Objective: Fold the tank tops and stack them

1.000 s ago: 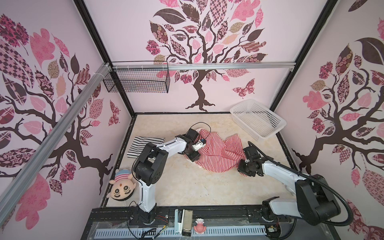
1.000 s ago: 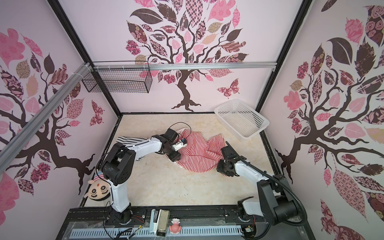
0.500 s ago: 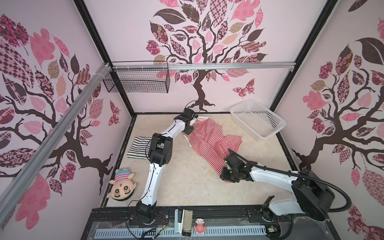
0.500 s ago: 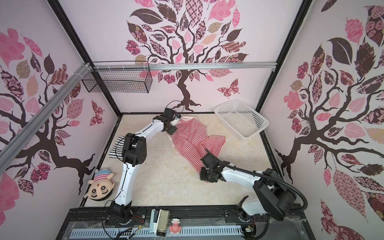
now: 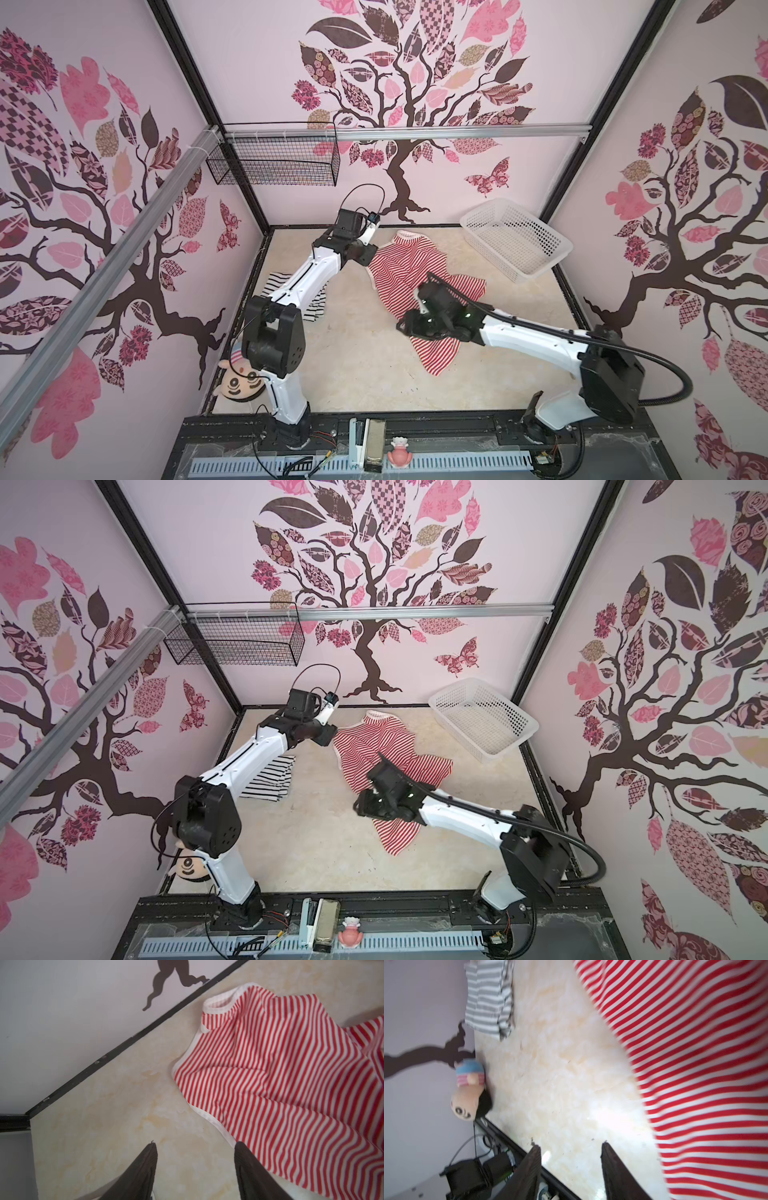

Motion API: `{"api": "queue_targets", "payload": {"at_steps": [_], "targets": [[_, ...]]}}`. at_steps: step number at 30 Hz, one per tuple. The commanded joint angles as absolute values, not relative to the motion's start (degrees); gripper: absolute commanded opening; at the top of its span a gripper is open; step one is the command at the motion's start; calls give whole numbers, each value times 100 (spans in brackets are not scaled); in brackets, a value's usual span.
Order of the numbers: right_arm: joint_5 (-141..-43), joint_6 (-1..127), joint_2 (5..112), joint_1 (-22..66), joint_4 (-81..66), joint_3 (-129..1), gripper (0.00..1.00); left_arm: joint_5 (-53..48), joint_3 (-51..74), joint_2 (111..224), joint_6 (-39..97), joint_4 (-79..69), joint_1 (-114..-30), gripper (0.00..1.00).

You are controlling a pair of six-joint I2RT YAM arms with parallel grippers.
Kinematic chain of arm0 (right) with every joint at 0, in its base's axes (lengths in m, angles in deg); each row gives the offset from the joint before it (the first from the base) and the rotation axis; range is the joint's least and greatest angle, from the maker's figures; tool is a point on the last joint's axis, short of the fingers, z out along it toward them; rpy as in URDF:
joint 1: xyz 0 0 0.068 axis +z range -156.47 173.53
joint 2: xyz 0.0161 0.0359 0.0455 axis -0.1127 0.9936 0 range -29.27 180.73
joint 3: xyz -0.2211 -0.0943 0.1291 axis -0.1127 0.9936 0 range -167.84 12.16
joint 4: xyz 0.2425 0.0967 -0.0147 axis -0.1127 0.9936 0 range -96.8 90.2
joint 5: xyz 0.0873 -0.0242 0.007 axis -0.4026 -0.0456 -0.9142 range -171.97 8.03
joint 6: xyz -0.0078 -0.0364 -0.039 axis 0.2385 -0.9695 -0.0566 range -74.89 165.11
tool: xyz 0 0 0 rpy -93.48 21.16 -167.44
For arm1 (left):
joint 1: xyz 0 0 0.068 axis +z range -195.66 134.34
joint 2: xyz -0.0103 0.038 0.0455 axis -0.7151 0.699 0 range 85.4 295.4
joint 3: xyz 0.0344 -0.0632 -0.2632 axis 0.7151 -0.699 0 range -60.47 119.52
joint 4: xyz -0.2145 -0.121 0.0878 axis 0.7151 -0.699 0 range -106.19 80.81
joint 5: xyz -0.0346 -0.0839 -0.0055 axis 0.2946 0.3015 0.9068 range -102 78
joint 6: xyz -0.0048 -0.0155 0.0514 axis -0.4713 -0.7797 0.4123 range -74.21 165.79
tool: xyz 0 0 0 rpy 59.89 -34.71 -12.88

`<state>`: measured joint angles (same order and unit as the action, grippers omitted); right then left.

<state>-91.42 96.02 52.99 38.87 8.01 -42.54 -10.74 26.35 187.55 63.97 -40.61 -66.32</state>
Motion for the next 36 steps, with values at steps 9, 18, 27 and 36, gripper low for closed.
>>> {"api": "queue_targets", "payload": {"at_steps": [9, 18, 27, 36], "targets": [[-8312, 8796, 3280, 1948, 2453, -3100, 56, -352, 1707, 19278, 6659, -4352, -8783, 62], [-7758, 8683, 3265, 1754, 2721, -2965, 57, -534, 1780, 19885, 6798, -4890, -9133, 60], [-7999, 8322, 3467, 901, 2570, -3062, 58, -1339, 1366, 19868, 7265, -4847, -8432, 59], [-8515, 8512, 4266, 830, 1708, -2934, 58, -1866, 2674, 20454, 7128, -4920, -6486, 59]]}}
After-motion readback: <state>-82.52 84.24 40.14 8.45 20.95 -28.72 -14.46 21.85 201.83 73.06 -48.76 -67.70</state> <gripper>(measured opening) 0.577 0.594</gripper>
